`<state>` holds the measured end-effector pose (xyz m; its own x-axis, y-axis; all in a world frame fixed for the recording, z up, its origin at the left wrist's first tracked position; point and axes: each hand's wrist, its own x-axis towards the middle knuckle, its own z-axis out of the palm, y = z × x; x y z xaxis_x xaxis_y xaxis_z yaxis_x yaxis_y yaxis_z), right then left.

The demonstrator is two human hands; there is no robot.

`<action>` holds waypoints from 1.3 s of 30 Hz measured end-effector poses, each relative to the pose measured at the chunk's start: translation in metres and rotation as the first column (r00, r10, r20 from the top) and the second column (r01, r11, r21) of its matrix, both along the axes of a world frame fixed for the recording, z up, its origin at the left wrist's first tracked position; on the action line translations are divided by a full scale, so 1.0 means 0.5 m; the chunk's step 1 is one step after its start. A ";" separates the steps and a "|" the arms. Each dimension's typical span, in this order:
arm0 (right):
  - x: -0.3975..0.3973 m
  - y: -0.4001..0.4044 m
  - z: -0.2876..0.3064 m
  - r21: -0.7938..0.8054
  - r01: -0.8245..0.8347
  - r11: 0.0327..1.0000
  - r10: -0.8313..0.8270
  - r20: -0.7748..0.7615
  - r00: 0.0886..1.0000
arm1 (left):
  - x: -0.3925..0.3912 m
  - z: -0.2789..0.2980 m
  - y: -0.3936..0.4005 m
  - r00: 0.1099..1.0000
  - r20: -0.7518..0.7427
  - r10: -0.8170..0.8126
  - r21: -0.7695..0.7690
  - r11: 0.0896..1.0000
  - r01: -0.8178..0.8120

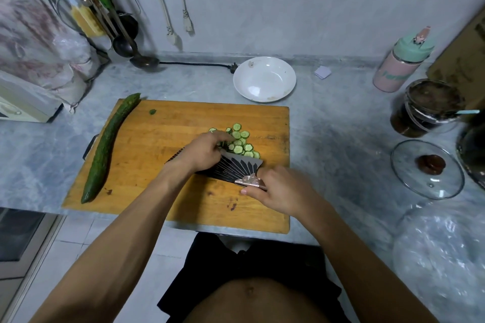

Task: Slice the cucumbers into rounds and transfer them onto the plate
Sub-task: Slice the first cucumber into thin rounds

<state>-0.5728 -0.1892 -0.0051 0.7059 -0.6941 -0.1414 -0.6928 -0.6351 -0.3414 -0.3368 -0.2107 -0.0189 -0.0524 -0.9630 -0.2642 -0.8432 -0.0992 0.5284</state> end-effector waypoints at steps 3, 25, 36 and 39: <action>-0.004 -0.002 -0.004 0.082 0.042 0.996 -0.045 0.035 0.998 | 0.002 0.036 0.029 0.989 -0.108 0.103 -0.262 0.957 -0.128; 0.089 0.060 0.001 0.505 0.130 0.853 -0.248 0.173 0.953 | 0.034 -0.148 0.235 0.868 -0.060 0.494 -0.466 0.755 -0.461; 0.098 0.114 0.023 0.448 0.139 0.883 -0.207 0.105 0.973 | 0.034 -0.186 0.242 0.849 0.035 0.527 -0.524 0.733 -0.433; 0.103 0.118 0.028 0.452 0.144 0.880 -0.211 0.100 0.973 | 0.041 -0.185 0.239 0.847 0.020 0.532 -0.538 0.720 -0.439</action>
<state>-0.5213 -0.1301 0.0090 0.6121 -0.6996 -0.3685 -0.7031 -0.2683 -0.6585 -0.3165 -0.0913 -0.1113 0.4579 -0.8389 0.2944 -0.8292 -0.2835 0.4817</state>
